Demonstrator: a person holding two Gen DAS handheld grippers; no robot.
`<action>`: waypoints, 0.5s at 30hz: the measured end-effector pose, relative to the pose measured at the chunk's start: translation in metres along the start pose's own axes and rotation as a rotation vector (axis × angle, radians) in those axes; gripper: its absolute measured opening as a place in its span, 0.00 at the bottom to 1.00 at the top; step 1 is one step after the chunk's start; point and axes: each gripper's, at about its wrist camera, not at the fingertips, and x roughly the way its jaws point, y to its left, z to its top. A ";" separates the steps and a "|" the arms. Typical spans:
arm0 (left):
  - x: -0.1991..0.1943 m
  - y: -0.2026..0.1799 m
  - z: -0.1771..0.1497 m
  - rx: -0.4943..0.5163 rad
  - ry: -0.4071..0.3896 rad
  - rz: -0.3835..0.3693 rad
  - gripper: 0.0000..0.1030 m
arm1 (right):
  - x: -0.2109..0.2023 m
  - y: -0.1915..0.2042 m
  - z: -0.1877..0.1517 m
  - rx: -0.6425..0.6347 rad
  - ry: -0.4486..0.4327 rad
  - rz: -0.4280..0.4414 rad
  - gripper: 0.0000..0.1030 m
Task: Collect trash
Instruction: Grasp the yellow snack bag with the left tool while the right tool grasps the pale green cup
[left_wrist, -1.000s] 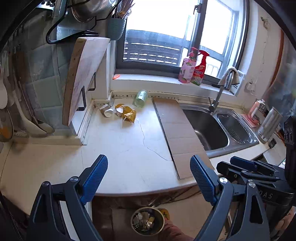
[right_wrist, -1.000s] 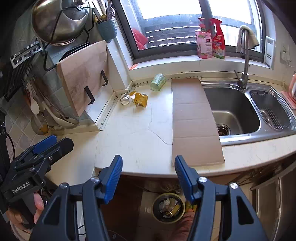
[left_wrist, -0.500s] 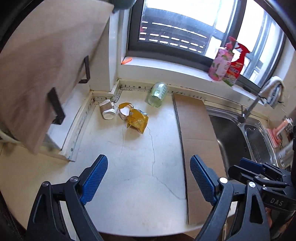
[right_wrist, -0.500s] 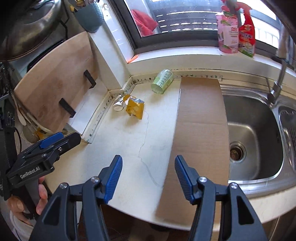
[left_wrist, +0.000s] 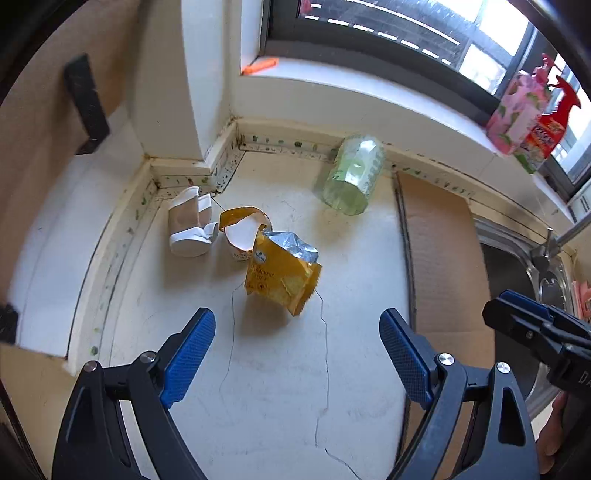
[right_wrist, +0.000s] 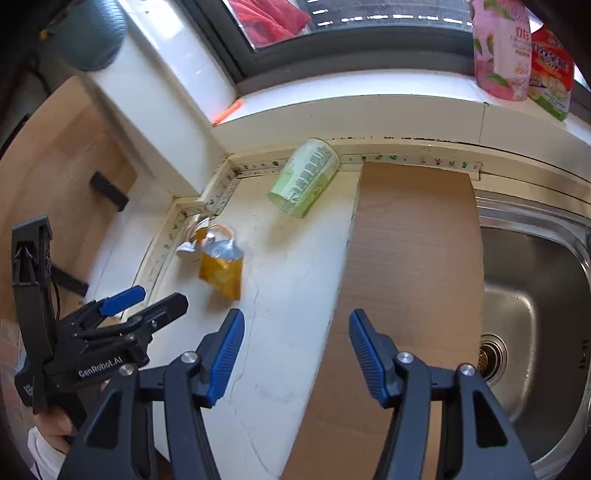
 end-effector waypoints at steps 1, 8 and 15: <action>0.007 0.000 0.003 -0.001 0.008 0.005 0.87 | 0.007 -0.003 0.005 0.009 0.007 0.000 0.58; 0.067 0.003 0.020 -0.008 0.086 0.048 0.86 | 0.044 -0.018 0.032 0.059 0.036 0.007 0.58; 0.103 0.010 0.030 -0.029 0.131 0.065 0.61 | 0.066 -0.030 0.048 0.092 0.052 0.014 0.58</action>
